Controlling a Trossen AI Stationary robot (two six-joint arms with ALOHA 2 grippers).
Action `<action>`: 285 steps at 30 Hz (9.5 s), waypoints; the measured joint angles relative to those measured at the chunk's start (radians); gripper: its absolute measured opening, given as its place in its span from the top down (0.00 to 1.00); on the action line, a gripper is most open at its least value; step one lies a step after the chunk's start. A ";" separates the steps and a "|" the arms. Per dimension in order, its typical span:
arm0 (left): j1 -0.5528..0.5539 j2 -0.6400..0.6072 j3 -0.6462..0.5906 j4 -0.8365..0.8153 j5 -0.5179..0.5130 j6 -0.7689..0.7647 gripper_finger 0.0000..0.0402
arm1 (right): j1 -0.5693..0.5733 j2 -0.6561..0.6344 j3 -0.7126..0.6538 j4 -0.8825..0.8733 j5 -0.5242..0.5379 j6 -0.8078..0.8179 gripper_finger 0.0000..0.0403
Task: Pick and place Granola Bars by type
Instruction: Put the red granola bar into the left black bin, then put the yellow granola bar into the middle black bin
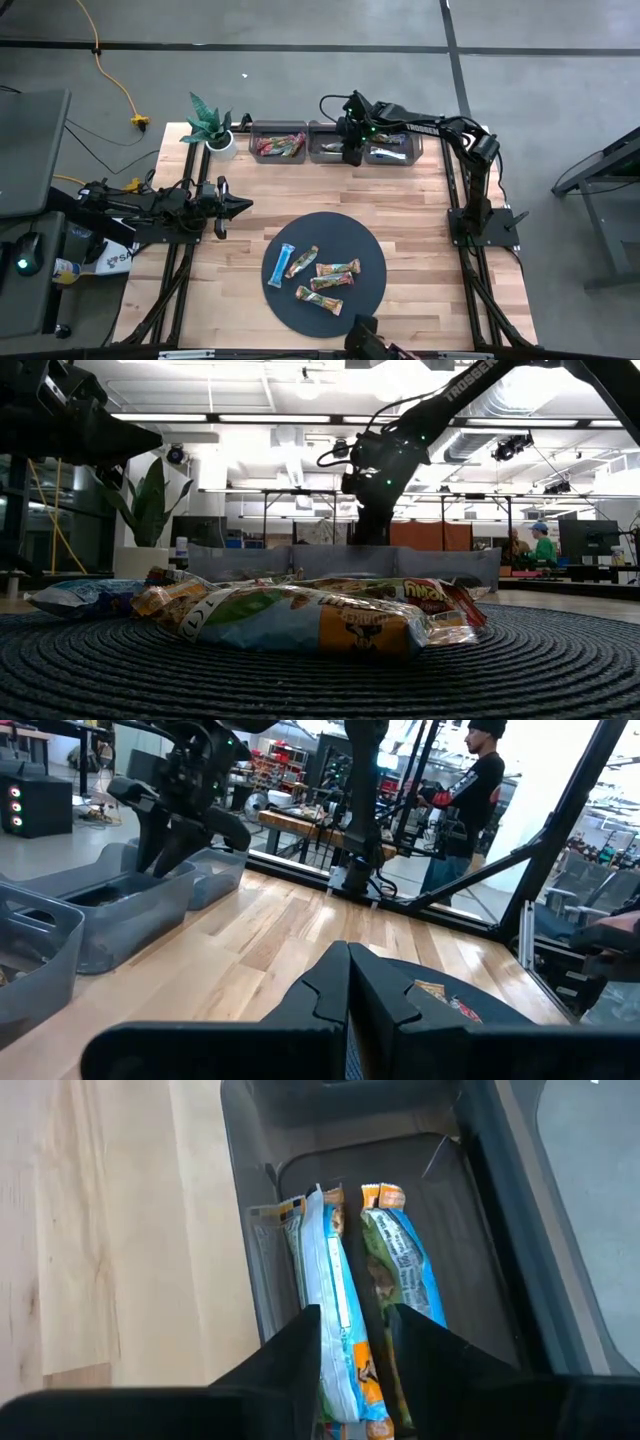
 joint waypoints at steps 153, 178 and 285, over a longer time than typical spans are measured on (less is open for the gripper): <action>0.000 -0.001 0.000 0.000 -0.001 0.000 1.00 | 1.094 0.143 0.000 0.012 0.347 0.865 0.92; 0.000 -0.001 0.000 0.000 0.000 0.000 1.00 | 0.978 0.131 0.362 0.055 0.283 0.707 0.94; 0.000 0.000 0.000 0.000 -0.003 0.000 1.00 | 0.144 0.488 0.680 0.173 -0.111 0.608 0.68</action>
